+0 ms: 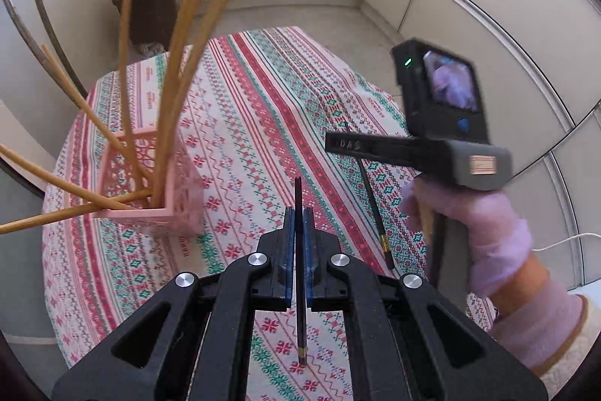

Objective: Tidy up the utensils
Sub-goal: 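Grasp a black chopstick with the left tool while the right tool grasps the other, then lower both black chopsticks into the pink holder and open both tools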

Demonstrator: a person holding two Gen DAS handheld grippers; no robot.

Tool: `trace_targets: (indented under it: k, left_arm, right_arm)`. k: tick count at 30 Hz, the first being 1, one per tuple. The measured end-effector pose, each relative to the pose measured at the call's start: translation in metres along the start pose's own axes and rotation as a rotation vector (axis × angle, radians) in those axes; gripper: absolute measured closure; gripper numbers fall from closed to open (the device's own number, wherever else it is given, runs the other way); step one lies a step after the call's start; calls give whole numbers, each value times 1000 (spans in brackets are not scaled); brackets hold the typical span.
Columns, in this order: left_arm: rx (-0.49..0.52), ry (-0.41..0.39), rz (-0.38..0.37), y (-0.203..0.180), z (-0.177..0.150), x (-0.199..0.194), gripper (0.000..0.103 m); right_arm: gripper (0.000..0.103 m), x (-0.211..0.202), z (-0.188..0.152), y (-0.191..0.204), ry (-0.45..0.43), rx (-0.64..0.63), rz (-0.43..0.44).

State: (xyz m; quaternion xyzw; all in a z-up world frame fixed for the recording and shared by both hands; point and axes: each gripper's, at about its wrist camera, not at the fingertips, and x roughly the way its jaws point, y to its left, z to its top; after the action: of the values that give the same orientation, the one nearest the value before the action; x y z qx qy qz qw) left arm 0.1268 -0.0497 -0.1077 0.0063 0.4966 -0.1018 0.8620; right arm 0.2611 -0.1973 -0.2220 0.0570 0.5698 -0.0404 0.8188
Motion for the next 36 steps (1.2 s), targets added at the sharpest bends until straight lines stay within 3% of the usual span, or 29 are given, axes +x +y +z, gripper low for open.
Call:
trace_targets:
  k: [4,6,8,13,20,24,36]
  left_arm:
    - [3,-24,5,6,3,-8,100]
    - [3,-32,11,8,3,-12,100]
    - [0,-33,11,10,4,-15,100]
    - [8,-63,12,12,1,-27,100]
    - [10,-127,-11,9,-1,-54,100]
    - [8,-173,-17,9,-3,-72,100]
    - [-43,-311,-35,26,5,-135,100]
  right_arm:
    - [46,3,-5,17,-51,-80,-47]
    - [83,1,-5,21,-51,-95,-21]
    - [98,-1,-5,21,-44,-91,3]
    - [98,-24,-9,10,-81,-52,70]
    - [98,-100,-19,-8,-191,12,197]
    - [98,-143,-37,-18,-245,3,245]
    - [98,-255,-64,2,-438,-107,360]
